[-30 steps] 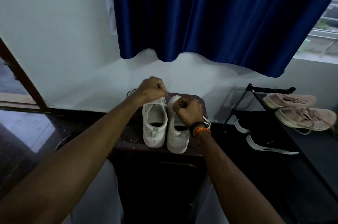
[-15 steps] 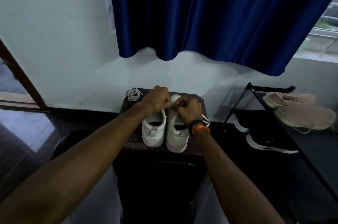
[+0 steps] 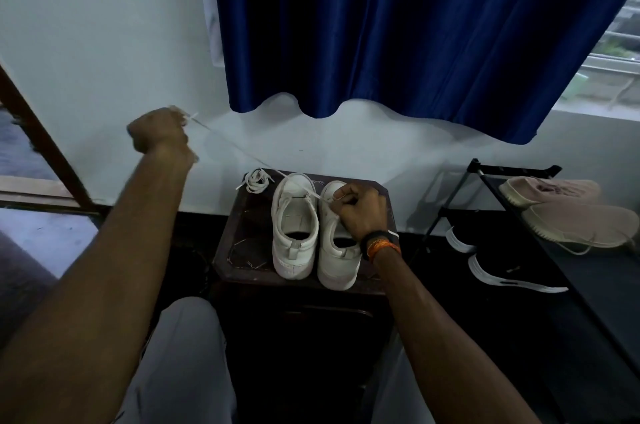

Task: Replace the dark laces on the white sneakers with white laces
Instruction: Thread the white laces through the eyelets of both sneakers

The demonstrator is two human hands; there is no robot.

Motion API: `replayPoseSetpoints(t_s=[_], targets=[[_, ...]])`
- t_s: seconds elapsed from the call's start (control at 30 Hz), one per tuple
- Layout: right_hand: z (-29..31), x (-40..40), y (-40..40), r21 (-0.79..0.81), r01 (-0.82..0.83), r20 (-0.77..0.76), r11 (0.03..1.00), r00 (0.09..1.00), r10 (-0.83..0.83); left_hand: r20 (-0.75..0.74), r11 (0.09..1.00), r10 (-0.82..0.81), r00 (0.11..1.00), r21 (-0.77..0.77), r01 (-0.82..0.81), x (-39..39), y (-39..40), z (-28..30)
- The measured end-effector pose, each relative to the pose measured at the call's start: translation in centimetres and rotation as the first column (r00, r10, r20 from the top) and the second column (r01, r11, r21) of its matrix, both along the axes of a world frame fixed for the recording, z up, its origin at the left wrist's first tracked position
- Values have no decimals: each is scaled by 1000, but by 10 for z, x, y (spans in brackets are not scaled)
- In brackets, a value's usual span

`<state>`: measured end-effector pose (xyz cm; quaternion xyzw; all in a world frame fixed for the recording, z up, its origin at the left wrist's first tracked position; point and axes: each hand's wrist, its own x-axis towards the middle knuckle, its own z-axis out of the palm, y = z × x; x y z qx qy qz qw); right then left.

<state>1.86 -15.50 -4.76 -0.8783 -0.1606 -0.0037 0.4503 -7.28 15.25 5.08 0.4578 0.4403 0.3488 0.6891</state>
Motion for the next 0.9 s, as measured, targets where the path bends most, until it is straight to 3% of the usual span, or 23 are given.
replayPoseSetpoints(t_s=[0.07,0.13,0.2,0.27,0.33,0.4,0.5,0.57,0.73,0.9], targets=[[0,-1,-1,-4,0,-5,1000,1000,0,-187,998,28,982,65,-16,2,0,0],[0,0,0,0,5,-12,1000,1000,-5,-8,1000,7,1000,-29,-7,6,-11,-3],[0,0,0,8,9,-23,1000,1000,-9,78,985,-169,982,46,166,9,-45,-7],[1,-1,0,26,14,-31,1000,999,-13,18,904,-414,910,126,409,17,-84,-16],[3,-2,-1,59,22,-48,998,999,-19,-145,770,-580,802,224,597,27,-115,-24],[5,-4,-4,91,33,-67,995,997,-27,-384,577,-630,675,351,738,36,-137,-35],[6,-6,-8,97,19,-38,995,999,-16,-800,119,-445,402,392,912,47,-158,-52],[8,-10,-10,53,2,48,999,999,-4,-907,-29,-272,320,340,940,51,-165,-57],[-6,-30,-17,60,137,263,989,953,-148,-934,-58,-101,342,349,935,57,-169,-62],[-17,-46,-18,-141,168,296,976,947,-120,-920,-33,-200,337,350,936,59,-161,-64]])
